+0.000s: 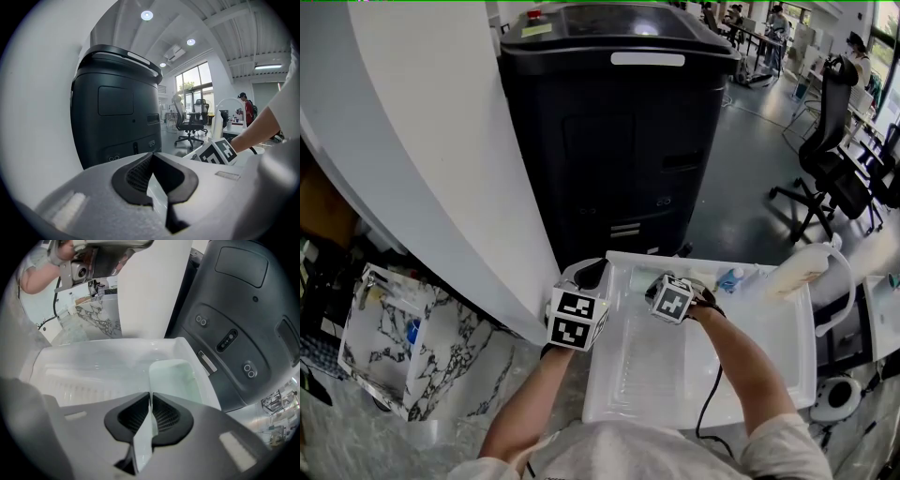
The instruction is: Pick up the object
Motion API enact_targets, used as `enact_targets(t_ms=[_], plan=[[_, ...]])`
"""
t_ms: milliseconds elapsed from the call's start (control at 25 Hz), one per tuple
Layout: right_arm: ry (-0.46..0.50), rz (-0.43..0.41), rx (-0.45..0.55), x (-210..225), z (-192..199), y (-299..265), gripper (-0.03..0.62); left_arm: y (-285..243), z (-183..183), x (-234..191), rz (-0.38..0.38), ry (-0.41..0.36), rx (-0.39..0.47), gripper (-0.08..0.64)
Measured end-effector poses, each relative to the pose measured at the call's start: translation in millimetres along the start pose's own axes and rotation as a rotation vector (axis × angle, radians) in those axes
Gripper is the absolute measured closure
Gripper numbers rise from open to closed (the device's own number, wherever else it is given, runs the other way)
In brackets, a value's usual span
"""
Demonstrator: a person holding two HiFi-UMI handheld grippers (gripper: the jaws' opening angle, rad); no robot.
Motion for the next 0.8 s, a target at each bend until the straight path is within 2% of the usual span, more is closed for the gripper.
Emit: enact_targets(t_ms=[400,800], plan=[[-0.018,0.007,0.008,-2,-3,9,0.578,4,-2,2,0.003,-0.004,0.004,0.555],[-0.065,0.097,0.093,9,-19,47,0.578,9,-8,12,0.03,-0.022,0.017,0.555]])
Point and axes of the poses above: the fingertips, and each gripper's own axes: y backward along the fingers, x to its right, z out of its underside, the point moved 8 cm from there along y, backward along the fingers, and after that the axes turned 14 degrees about z, right-handed, at the moved point
